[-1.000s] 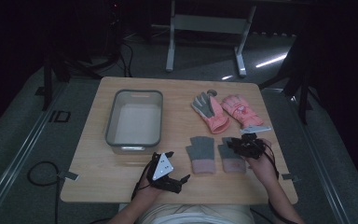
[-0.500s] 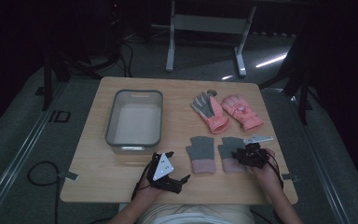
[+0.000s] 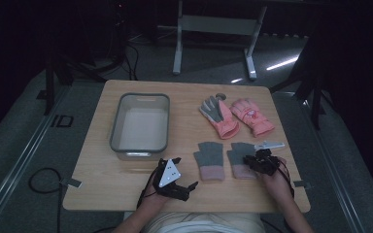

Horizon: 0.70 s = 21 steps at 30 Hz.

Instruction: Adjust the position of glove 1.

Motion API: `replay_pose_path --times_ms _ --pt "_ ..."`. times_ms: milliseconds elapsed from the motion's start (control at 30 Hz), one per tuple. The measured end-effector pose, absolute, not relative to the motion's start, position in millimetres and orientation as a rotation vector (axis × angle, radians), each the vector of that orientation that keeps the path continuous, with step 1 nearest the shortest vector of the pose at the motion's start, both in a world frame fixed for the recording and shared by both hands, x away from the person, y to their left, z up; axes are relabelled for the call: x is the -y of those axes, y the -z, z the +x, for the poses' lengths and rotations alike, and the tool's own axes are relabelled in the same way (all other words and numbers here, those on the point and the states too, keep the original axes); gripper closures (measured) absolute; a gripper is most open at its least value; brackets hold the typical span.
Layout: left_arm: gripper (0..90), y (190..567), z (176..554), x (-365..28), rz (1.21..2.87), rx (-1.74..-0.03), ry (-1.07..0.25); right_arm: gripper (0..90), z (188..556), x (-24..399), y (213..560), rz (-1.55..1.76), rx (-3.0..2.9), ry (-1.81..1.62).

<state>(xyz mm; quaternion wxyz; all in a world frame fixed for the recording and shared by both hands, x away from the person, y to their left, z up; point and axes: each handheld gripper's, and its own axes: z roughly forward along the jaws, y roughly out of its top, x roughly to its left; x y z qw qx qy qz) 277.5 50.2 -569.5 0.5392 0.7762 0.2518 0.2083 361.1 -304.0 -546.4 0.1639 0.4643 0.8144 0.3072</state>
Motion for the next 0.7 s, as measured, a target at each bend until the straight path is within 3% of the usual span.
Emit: replay_pose_path --times_ms 367,700 --pt "0.0 569.4 277.3 -50.1 1.848 -0.596 -0.494 85.5 359.2 297.7 538.1 1.36 -2.306 -0.835" --pt "0.0 569.4 277.5 -49.7 1.856 -0.589 -0.488 85.7 353.0 293.9 474.5 1.28 -2.228 -0.949"
